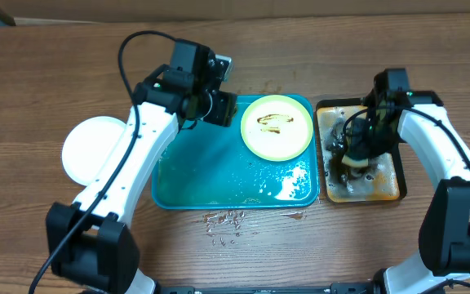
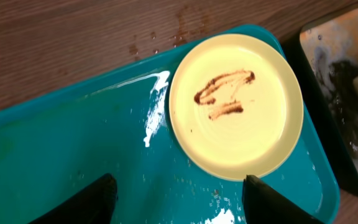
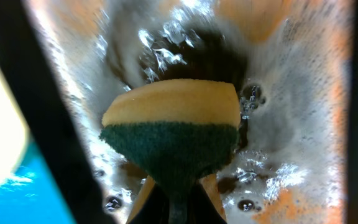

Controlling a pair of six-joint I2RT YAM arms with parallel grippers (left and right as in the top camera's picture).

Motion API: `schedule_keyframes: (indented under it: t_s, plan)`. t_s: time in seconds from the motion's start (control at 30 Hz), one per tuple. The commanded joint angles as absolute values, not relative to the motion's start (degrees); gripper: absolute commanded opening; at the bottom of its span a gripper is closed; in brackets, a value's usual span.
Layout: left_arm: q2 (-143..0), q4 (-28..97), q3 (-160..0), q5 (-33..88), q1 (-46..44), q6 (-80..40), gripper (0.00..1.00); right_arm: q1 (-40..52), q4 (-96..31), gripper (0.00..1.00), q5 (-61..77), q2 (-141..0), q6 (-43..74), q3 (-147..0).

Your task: Clean dirty plates on tray and stack at the side

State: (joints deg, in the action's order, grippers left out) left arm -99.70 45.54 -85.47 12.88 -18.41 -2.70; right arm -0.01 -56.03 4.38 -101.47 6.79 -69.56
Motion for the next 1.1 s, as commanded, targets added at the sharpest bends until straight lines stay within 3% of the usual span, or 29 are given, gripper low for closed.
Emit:
schedule_keyframes:
  t_s: [0.0, 0.27, 0.5, 0.67, 0.8, 1.07]
  plan:
    - [-104.49, 42.57, -86.37, 13.56, -19.11, -2.37, 0.67, -0.08, -52.82, 0.04, 3.55, -101.97, 7.35, -63.99]
    - [-113.34, 35.16, -86.37, 15.29, -20.73, -2.37, 0.75, -0.08, -48.05, 0.05, 4.34, -101.97, 7.55, -58.43]
    - [-119.77, 28.64, -86.37, 16.14, -21.8, -2.37, 0.72, -0.08, -48.27, 0.05, 5.93, -101.97, 7.51, -58.17]
    - [-122.21, 25.76, -86.37, 15.38, -21.82, -2.35, 0.59, -0.08, -48.27, 0.05, 6.55, -101.97, 7.53, -58.17]
    - [-122.43, 26.06, -86.37, 11.81, -21.78, -2.35, 0.42, -0.08, -48.34, 0.05, 6.57, -101.97, 7.53, -58.17]
    - [-122.52, 31.83, -86.37, 11.44, -21.78, -2.35, 0.24, -0.08, -48.31, 0.05, 6.55, -101.97, 7.53, -58.17]
